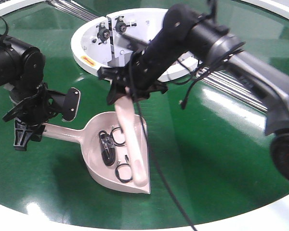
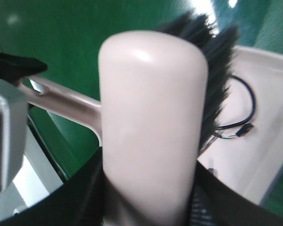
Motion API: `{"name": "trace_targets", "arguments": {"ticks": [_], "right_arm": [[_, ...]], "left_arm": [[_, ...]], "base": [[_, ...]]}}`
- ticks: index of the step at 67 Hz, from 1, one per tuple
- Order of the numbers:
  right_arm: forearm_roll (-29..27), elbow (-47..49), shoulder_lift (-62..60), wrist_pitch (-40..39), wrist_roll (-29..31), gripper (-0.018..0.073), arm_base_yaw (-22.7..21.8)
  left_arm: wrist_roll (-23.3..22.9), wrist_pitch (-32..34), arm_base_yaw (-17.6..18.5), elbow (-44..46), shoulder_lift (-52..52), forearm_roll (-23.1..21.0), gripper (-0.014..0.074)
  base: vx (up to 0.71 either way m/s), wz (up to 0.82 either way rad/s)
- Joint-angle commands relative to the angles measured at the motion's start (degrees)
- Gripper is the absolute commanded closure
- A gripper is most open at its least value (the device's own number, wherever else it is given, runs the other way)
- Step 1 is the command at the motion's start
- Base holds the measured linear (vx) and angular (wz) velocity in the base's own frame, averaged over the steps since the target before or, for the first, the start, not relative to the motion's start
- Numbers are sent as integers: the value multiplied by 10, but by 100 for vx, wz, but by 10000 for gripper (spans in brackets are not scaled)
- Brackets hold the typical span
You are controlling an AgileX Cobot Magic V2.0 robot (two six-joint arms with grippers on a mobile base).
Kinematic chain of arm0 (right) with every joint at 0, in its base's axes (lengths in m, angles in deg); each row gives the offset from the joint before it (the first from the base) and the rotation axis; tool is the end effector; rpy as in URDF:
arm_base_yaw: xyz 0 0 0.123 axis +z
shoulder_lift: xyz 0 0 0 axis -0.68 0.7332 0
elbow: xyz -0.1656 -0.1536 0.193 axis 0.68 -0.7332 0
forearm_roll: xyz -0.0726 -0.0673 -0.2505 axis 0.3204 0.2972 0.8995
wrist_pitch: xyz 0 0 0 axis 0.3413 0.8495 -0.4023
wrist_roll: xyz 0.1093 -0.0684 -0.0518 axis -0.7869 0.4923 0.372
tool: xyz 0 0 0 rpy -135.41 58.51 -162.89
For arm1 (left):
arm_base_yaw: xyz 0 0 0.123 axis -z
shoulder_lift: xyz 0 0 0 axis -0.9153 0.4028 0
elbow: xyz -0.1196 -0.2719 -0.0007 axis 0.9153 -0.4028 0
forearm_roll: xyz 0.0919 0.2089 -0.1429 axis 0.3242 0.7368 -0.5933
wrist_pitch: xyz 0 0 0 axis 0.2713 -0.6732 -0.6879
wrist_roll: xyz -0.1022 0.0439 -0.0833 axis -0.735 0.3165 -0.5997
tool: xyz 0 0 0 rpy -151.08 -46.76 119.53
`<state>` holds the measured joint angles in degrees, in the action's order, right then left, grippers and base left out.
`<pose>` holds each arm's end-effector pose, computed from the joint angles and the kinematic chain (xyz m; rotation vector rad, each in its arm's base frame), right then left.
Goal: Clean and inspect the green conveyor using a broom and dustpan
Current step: 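Lift the brush with the right gripper and sweep cables into the dustpan, then carry the brush back with the right gripper and lower it onto the belt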
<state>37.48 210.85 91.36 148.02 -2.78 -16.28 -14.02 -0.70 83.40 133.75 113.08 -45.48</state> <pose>0.4331 0.2891 0.2699 -0.4195 2.7566 0.8639 0.3820 -0.0866 0.2081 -2.2007 -2.1663 -0.3546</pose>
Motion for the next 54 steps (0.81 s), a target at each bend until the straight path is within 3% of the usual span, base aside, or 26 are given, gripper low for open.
{"name": "trace_targets", "arguments": {"ticks": [1,16,28,54], "right_arm": [[-31,-14,-65,27,24,560,-29],[-30,-165,-133,27,85,560,-92],[39,-264,-166,27,105,560,-142],[54,-299,-111,27,154,560,-191]], "left_arm": [[5,-20,7,13,-25,-11,603],[5,-20,7,13,-25,-11,603],[5,-20,7,13,-25,-11,603],[5,-20,7,13,-25,-11,603]], "base": [[0,0],[0,0],[0,0],[0,0]]}}
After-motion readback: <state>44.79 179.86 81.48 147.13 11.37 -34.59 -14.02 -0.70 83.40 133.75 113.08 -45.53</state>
